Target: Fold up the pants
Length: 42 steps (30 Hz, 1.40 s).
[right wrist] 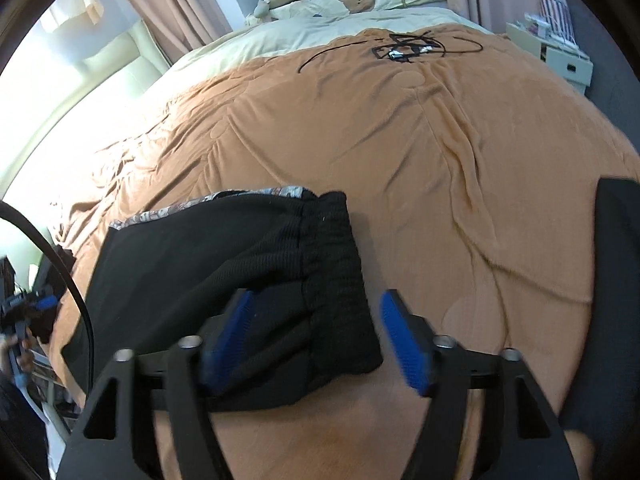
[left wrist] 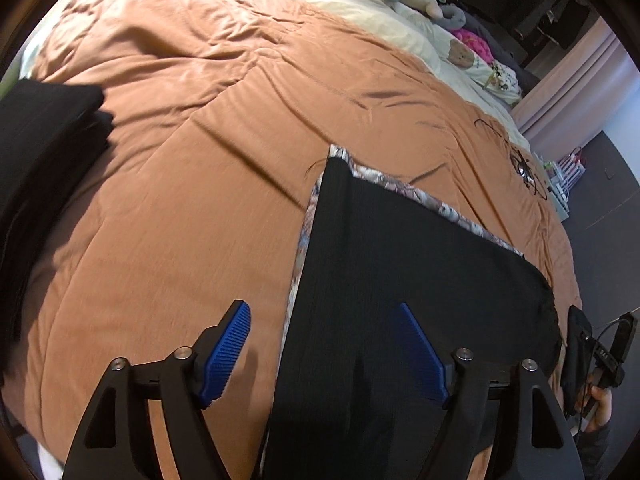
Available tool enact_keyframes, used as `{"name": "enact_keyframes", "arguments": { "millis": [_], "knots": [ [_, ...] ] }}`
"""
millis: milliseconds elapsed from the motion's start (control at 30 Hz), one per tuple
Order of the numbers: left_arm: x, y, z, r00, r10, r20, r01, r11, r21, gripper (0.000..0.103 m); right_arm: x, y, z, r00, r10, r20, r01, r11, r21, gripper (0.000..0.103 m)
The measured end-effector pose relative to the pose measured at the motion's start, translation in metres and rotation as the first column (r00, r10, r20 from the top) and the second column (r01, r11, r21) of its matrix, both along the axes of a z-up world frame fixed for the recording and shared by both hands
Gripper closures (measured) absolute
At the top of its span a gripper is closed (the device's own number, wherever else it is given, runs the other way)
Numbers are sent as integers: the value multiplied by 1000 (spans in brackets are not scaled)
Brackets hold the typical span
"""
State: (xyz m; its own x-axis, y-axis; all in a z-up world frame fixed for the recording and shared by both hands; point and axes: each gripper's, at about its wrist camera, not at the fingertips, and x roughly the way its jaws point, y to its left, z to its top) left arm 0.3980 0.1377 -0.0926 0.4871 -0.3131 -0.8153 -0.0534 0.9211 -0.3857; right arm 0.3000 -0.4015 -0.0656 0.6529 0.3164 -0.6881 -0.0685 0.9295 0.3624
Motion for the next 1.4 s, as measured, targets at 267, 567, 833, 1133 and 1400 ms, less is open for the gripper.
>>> {"name": "enact_keyframes", "arguments": {
  "millis": [267, 567, 833, 1133, 1400],
  "knots": [
    [-52, 1, -1, 999, 37, 30, -35, 998, -52, 10, -19, -4, -15, 1000, -5, -27, 7, 997, 76, 11],
    [-100, 4, -7, 994, 102, 45, -96, 988, -117, 1, -38, -12, -32, 998, -16, -53, 26, 982, 185, 0],
    [-134, 10, -17, 986, 162, 40, -152, 971, -185, 1, -47, -7, -50, 997, 17, -72, 2, 967, 255, 0],
    [-154, 5, -45, 980, 198, -9, -193, 942, -275, 1, -38, -1, -68, 996, 55, -75, -27, 944, 328, 17],
    [-145, 2, -63, 970, 239, -51, -240, 888, -392, 3, -24, -6, -85, 994, 24, -110, 21, 919, 394, 17]
  ]
}}
